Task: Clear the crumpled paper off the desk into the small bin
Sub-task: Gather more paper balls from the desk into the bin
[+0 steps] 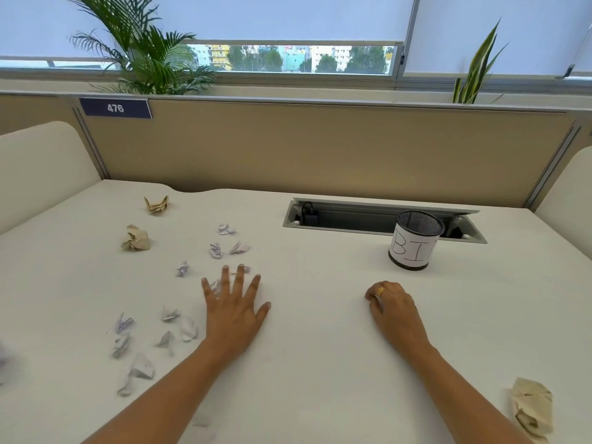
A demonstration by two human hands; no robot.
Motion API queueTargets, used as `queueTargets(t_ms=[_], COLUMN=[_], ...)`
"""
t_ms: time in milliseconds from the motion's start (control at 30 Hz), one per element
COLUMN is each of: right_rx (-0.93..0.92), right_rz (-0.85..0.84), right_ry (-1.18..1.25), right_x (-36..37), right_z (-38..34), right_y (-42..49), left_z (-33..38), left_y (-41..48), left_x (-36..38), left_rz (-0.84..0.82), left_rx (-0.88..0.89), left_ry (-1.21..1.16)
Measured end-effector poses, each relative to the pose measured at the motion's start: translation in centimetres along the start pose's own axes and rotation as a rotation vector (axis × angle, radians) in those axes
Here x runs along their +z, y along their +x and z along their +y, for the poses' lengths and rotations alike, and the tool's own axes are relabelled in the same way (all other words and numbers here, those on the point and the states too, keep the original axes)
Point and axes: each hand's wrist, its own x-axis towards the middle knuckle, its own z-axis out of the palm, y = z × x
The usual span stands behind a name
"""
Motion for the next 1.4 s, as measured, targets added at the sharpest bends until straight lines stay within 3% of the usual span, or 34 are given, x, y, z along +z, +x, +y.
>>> queueTargets(t_ms=[200, 400, 633, 1100, 1400], right_rx=[0.017, 0.022, 0.030, 0.092, 0.089], right_rz=[-0.002, -0.013, -0.021, 0.002, 0.029], right_ry=[-0.011, -0.008, 0.001, 0.009, 0.025], right_x=[0.1, 0.1, 0.0, -0.4, -0.4], right_z=[0.1, -0.1, -0.1, -0.6, -0.8], right_y=[0.0, 0.0, 0.0, -0.1, -0.1], left_z=[-3.5, -3.3, -1.8, 3.0, 10.4], left_y=[1.1, 0.8, 1.8, 3.6, 8.4], left_x=[-0.3, -1.1, -2.0, -4.6, -9.6], left_rz=[-0.145, -0.074, -0.175, -0.384, -0.322], left_rx=[-0.149, -0.036, 0.007, -0.005, 0.114], left_ry=[0.060, -0.058, -0.143, -0.599, -0.871])
